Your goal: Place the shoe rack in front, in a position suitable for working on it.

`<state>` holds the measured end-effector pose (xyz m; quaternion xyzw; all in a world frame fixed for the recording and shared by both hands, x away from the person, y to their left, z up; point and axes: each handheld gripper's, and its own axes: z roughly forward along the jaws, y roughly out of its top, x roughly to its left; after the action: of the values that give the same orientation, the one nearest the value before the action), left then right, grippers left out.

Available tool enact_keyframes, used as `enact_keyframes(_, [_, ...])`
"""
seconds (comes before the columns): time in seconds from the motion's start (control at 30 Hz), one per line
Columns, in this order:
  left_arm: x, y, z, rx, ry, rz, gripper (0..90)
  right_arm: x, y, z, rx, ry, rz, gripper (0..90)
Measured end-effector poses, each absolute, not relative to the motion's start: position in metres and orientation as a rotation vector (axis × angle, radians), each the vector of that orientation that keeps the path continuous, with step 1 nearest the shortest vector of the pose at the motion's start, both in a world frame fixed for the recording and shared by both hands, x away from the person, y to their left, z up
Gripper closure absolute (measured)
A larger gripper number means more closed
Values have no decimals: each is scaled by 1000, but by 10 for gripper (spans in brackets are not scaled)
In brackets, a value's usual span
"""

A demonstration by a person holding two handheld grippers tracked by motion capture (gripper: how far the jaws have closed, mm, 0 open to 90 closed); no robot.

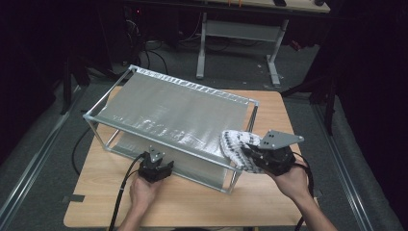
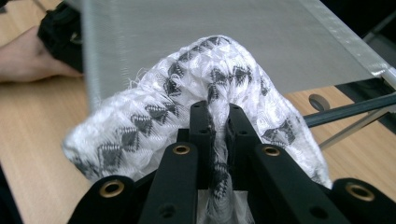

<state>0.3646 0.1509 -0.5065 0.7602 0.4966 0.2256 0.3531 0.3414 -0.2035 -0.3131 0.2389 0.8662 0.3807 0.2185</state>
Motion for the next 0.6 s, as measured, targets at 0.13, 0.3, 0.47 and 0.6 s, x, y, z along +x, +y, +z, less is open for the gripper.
enact_keyframes(0.13, [365,151,-506,1972,1281,582,434,359,-208,-315,724,2363,1068,838])
enact_keyframes(0.3, [366,151,-507,1967,1281,582,434,376,-210,-317,769,2323,1065,839])
enact_keyframes(0.47, [367,150,-507,1964,1282,583,434,397,-214,-318,832,2280,1064,840])
enact_keyframes(0.6, [367,150,-507,1965,1281,582,434,414,-219,-320,893,2249,1078,840])
